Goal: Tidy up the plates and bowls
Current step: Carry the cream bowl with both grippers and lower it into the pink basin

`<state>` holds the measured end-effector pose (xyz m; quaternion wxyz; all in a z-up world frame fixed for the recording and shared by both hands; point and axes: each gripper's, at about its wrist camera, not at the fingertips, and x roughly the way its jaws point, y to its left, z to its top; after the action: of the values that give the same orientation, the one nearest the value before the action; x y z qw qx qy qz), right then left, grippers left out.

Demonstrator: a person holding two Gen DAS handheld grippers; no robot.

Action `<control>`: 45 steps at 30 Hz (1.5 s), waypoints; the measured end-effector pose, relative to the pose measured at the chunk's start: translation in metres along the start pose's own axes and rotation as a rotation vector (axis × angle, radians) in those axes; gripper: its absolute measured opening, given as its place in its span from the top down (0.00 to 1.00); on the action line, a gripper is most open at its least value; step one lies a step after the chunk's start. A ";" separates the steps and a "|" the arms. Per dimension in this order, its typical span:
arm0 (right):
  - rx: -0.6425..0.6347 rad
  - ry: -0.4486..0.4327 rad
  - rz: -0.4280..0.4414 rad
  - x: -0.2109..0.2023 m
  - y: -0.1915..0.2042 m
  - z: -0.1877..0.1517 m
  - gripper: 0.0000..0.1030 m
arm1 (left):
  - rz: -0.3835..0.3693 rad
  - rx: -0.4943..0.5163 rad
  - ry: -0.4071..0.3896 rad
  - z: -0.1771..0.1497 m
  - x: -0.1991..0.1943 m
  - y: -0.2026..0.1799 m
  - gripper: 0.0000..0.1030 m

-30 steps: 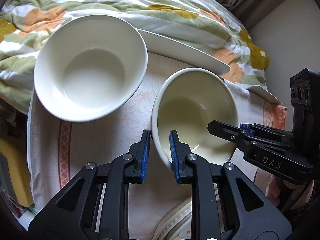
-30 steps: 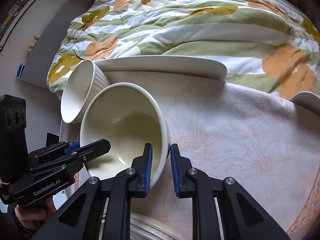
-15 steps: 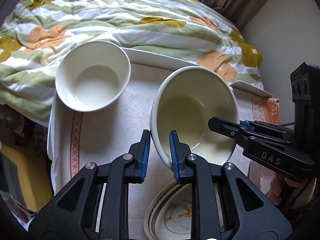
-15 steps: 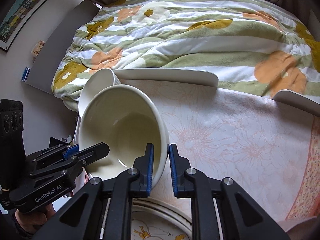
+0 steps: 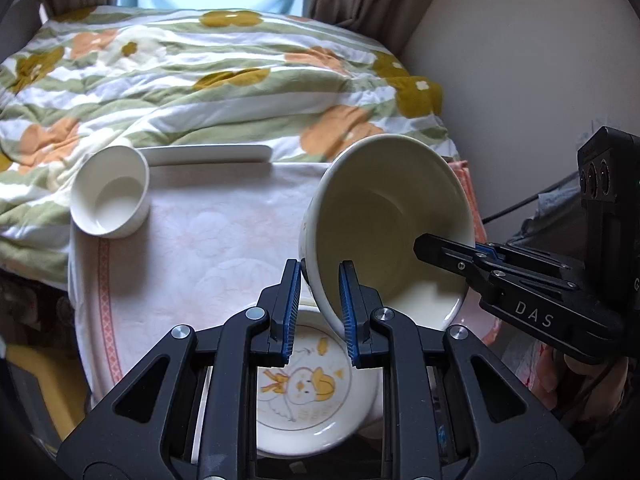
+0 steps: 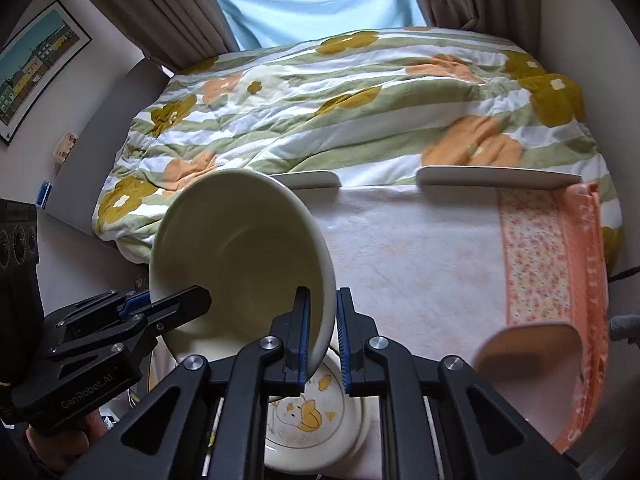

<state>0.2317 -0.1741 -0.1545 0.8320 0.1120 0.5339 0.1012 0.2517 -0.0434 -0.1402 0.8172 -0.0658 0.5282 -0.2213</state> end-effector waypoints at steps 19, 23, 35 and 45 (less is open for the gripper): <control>0.174 0.045 -0.055 -0.051 -0.182 -0.076 0.88 | -0.048 0.066 0.175 -0.055 0.115 -0.169 0.84; 0.164 0.096 -0.056 -0.031 -0.201 -0.086 0.88 | -0.009 0.047 0.217 -0.067 0.147 -0.174 0.86; 0.133 0.167 -0.029 0.004 -0.225 -0.100 0.87 | 0.097 0.059 0.280 -0.083 0.193 -0.177 0.86; 0.135 0.173 -0.023 0.006 -0.225 -0.100 0.87 | 0.185 0.134 0.274 -0.081 0.196 -0.186 0.86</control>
<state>0.1539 -0.3797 -0.2664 0.7745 0.1523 0.6105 0.0649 0.1925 -0.2841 -0.2748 0.7569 0.0685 0.6225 -0.1867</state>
